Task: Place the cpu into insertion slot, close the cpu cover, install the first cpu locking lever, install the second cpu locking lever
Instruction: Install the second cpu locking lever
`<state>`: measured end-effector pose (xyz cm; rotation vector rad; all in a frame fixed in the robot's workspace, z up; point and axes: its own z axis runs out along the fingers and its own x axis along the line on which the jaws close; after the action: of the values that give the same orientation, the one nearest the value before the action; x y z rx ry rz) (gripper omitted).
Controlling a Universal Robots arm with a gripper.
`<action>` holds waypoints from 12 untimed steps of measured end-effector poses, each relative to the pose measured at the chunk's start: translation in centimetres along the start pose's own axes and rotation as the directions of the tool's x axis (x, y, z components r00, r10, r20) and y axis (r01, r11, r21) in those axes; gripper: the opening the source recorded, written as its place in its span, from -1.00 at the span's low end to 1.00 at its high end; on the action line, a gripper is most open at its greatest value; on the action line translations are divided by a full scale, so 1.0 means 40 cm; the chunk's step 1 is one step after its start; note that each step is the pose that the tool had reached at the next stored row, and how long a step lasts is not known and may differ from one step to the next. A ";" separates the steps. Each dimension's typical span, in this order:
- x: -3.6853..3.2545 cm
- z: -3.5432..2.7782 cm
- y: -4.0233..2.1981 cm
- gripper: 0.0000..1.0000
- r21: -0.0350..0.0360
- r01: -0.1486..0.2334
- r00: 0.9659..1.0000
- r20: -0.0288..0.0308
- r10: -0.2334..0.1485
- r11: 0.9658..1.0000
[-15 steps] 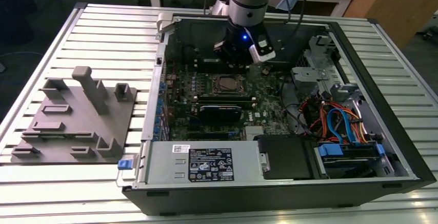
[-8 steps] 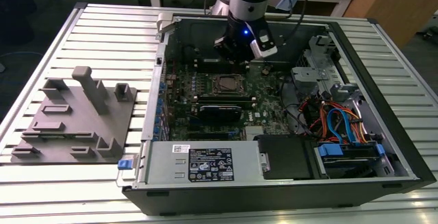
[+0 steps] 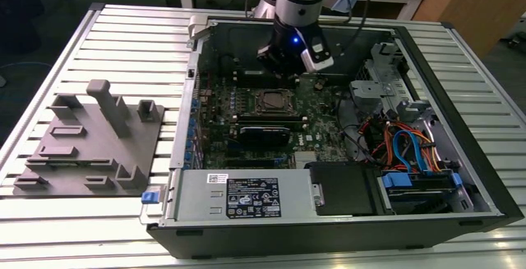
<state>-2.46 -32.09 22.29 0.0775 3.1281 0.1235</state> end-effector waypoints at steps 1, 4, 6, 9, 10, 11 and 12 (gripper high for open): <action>0.000 0.000 -0.002 -0.79 0.000 0.000 1.000 0.000 0.000 1.000; 0.000 -0.001 -0.007 -0.79 0.000 0.000 1.000 0.000 0.000 1.000; 0.000 -0.001 -0.010 -0.79 0.001 0.000 1.000 0.000 0.000 1.000; -0.001 -0.001 -0.012 -0.79 0.001 0.000 1.000 0.000 0.000 1.000; -0.001 -0.001 -0.012 -0.79 0.002 0.000 1.000 0.000 0.000 1.000; -0.001 -0.001 -0.012 -0.79 0.002 0.000 1.000 0.000 0.000 1.000; -0.001 -0.001 -0.012 -0.79 0.002 0.000 1.000 0.000 0.000 1.000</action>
<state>-2.46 -32.59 22.30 0.0775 3.1283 0.1207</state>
